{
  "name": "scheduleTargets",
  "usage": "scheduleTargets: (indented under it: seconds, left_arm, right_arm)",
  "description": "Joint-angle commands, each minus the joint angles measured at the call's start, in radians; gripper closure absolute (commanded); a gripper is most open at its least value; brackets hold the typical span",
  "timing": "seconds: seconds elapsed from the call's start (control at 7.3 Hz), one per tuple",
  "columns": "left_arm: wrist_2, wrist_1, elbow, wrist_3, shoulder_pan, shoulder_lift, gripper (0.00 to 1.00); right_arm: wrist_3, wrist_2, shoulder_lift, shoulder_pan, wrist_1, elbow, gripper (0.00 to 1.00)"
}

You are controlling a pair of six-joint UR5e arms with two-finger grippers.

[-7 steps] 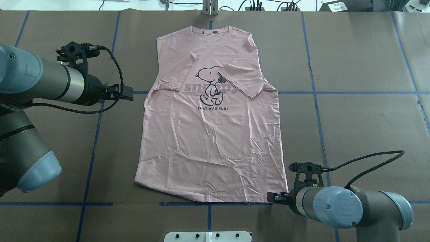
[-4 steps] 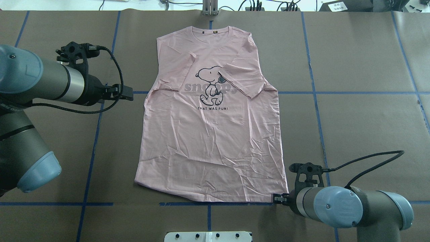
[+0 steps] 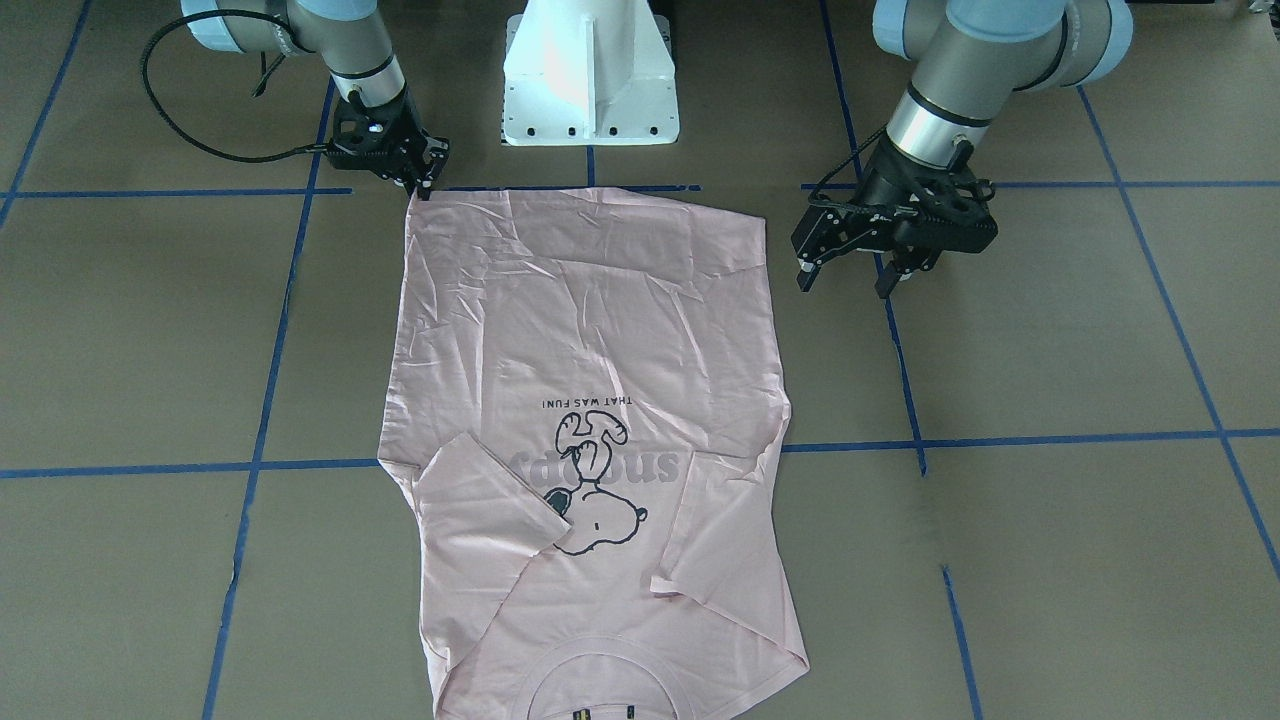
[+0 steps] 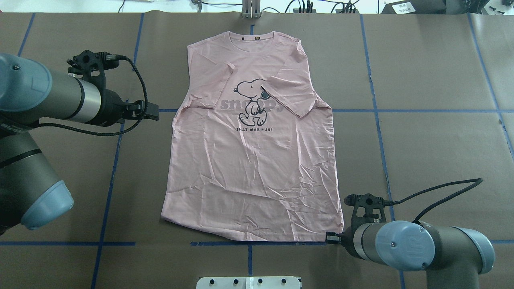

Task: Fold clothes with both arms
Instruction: 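Move both grippers to the hem corners nearest the robot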

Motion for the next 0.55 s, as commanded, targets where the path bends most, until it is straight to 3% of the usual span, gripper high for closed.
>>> scheduleTargets:
  seconds: [0.0,0.27,0.41]
  left_arm:
    - [0.003,0.000,0.001,-0.001,0.003,-0.006,0.00]
    - [0.002,0.003,-0.003,-0.024,0.007,0.003,0.00]
    - [-0.002,0.002,-0.031,-0.175,0.032,0.056,0.00]
  right_arm:
    - [0.001,-0.014,-0.004,0.001,0.000,0.001,1.00]
    - [0.001,-0.016,0.001,0.005,0.002,0.031,1.00]
    - [0.001,-0.016,0.001,0.020,0.002,0.048,1.00]
